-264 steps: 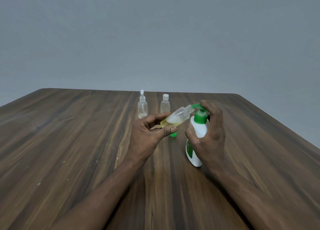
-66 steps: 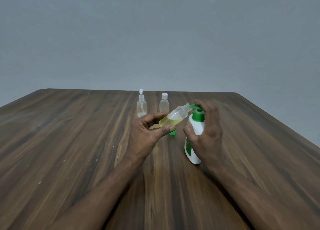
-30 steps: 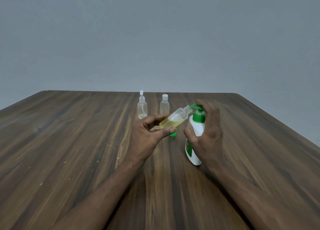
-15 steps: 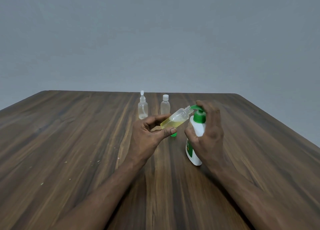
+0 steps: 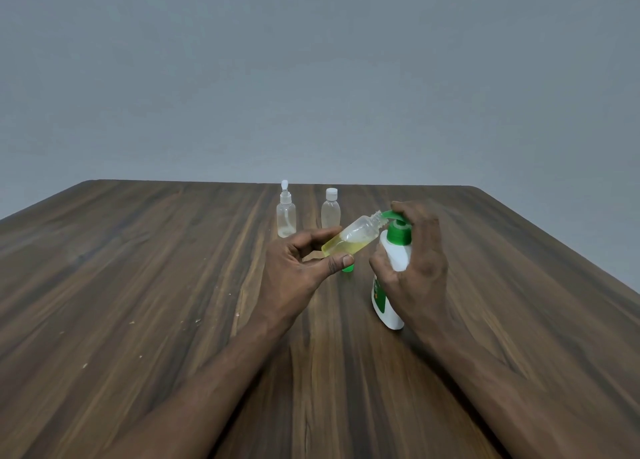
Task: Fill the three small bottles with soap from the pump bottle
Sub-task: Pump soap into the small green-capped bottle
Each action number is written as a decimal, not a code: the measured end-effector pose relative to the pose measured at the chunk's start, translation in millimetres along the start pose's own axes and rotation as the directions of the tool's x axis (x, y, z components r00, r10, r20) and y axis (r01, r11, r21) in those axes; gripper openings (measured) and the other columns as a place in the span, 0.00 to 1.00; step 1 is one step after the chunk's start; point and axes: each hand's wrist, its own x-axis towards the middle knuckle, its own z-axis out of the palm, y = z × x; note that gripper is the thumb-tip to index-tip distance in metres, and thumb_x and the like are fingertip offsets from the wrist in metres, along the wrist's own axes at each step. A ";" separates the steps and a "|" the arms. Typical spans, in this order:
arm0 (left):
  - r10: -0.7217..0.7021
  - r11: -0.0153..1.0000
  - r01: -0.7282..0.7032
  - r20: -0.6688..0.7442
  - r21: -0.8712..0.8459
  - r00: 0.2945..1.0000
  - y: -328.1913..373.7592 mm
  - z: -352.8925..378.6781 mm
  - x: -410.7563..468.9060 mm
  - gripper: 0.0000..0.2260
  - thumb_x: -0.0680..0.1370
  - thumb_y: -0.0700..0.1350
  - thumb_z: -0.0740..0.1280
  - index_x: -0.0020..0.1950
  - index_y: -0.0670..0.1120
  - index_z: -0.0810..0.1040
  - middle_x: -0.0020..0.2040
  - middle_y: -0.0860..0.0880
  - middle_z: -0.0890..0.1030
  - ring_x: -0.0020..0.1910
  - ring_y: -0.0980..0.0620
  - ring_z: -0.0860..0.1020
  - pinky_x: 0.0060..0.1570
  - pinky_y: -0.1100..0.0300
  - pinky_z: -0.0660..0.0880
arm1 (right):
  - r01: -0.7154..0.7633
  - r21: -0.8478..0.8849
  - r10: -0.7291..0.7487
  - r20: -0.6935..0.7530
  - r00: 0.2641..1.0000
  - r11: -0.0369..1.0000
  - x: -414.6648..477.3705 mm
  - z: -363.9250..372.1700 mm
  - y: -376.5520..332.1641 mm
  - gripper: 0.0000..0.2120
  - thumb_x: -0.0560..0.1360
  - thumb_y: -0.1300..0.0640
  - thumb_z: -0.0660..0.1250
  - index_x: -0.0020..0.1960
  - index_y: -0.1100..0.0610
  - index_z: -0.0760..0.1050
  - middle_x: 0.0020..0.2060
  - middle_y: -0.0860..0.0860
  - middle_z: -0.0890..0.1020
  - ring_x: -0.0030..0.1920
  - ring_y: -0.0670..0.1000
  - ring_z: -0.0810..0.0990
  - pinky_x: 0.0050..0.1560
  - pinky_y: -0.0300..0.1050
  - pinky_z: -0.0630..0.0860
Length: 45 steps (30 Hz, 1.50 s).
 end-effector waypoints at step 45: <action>-0.001 1.000 0.001 0.004 -0.022 1.000 1.6 -0.1 1.2 0.18 0.68 0.33 0.79 0.56 0.41 0.85 0.49 0.51 0.87 0.50 0.56 0.85 0.46 0.69 0.79 | -0.006 -0.047 0.007 0.026 1.000 0.999 0.2 -0.8 0.0 0.31 0.68 0.66 0.71 0.70 0.59 0.69 0.64 0.53 0.73 0.63 0.46 0.72 0.64 0.32 0.66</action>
